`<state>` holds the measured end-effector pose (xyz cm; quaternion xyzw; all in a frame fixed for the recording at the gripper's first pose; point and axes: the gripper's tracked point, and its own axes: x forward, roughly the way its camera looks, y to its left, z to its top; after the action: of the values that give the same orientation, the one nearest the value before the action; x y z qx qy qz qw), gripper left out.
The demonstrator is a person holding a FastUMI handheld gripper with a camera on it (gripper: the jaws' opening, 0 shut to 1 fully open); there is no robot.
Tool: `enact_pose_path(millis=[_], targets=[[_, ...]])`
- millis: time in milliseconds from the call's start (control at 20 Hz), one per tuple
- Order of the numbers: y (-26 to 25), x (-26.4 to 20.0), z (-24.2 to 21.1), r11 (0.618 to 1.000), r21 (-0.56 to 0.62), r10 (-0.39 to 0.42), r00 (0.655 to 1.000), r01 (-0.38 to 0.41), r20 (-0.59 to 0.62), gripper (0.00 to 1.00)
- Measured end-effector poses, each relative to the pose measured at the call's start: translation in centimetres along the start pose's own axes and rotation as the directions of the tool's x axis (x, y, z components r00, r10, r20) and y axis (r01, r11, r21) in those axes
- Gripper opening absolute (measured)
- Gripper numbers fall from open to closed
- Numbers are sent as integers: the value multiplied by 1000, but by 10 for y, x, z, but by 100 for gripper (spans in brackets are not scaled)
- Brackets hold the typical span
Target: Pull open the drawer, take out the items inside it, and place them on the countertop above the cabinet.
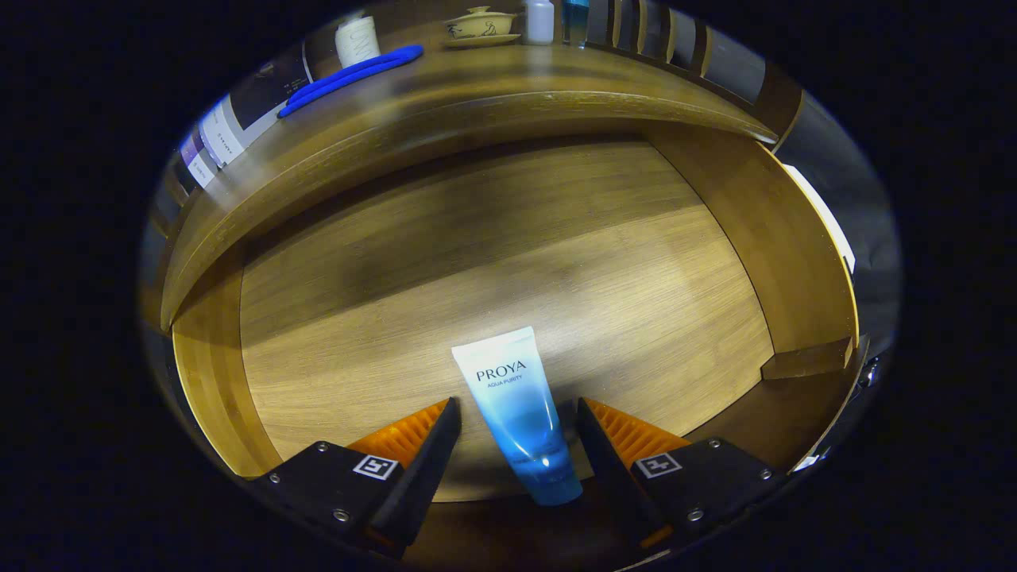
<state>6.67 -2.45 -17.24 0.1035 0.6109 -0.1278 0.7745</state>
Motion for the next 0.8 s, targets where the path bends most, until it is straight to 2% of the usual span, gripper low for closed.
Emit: enact_pose_path(millis=[150,250,350,450,600,800], targets=[[0,1,0,1000,0,3,1000,-3,0,92],[3,0,1,1000,1,2,1000,-2,12,87],[4,2,2,1000,2,-2,999,2,38,63],[5,0,2,1000,3,-8,997,8,72,56],[9,-2,5,1000,-16,7,994,-5,114,51],[21,-12,18,993,26,104,974,-111,200,50]])
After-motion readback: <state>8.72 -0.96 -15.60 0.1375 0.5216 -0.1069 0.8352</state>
